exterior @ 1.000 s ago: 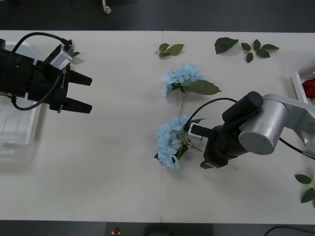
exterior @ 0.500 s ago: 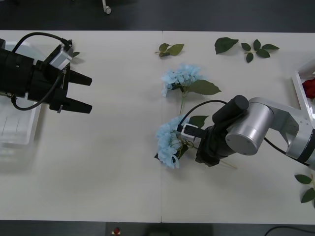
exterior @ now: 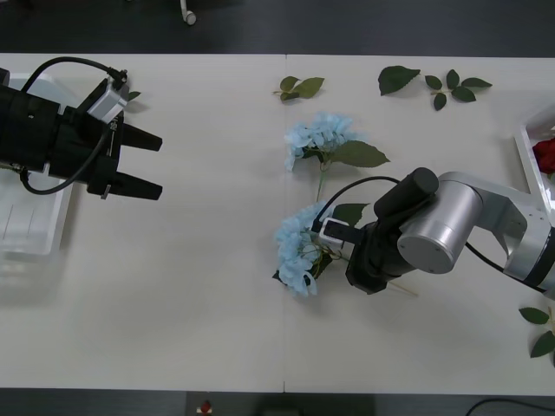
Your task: Put the red flowers into the right box and the blue flowers into the left box
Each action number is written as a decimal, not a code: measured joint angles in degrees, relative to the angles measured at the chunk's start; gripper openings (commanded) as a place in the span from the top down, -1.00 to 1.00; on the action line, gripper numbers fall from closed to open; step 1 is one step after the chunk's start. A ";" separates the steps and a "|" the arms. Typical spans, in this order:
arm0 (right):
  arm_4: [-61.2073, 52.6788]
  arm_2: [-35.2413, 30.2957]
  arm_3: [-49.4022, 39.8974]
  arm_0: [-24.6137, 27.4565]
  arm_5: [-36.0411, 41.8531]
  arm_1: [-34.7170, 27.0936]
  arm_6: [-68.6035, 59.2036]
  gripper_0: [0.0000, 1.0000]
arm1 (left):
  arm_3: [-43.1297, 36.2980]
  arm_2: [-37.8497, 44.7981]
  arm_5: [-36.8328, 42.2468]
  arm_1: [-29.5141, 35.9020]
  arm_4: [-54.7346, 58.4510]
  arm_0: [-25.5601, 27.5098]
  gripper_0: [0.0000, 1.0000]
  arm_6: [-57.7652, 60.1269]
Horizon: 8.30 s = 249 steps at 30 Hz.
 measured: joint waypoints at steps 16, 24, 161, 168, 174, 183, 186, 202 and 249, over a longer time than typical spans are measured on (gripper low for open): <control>-33.48 -14.99 -6.99 0.02 -4.97 -15.80 0.99 1.00 | 0.00 0.01 0.01 0.00 0.00 -0.01 -1.00 0.00; -58.44 -24.64 2.13 -0.15 -5.28 -16.21 21.04 1.00 | 0.00 0.01 0.01 0.00 0.00 -0.01 -1.00 0.00; -59.46 -19.93 5.43 -10.82 -5.36 -11.00 -12.54 -1.00 | -4.06 49.43 23.33 -3.93 -43.88 8.13 1.00 26.47; -44.46 -19.85 1.92 -14.83 4.56 -11.08 -39.28 -1.00 | -4.11 49.69 17.38 -0.70 -51.38 15.25 1.00 26.47; -34.17 -19.75 2.97 -19.82 17.12 -8.21 -51.97 -1.00 | -4.10 49.68 16.55 -0.49 -55.74 19.79 1.00 28.41; -19.84 -19.75 8.16 -21.88 25.28 0.92 -58.86 -1.00 | 0.97 42.90 14.27 -0.49 -57.43 21.34 1.00 40.43; -15.12 -19.75 11.91 -21.88 25.50 4.88 -58.86 -1.00 | 4.83 38.91 11.98 -0.49 -57.60 20.86 1.00 40.45; -0.52 -19.69 22.92 -21.21 20.75 17.32 -55.32 -1.00 | 15.20 24.57 3.37 -0.49 -59.75 15.15 1.00 42.23; 9.17 -14.63 36.17 -15.22 0.00 24.37 -47.08 -1.00 | -11.01 47.11 35.86 -0.49 -40.47 15.15 -1.00 35.05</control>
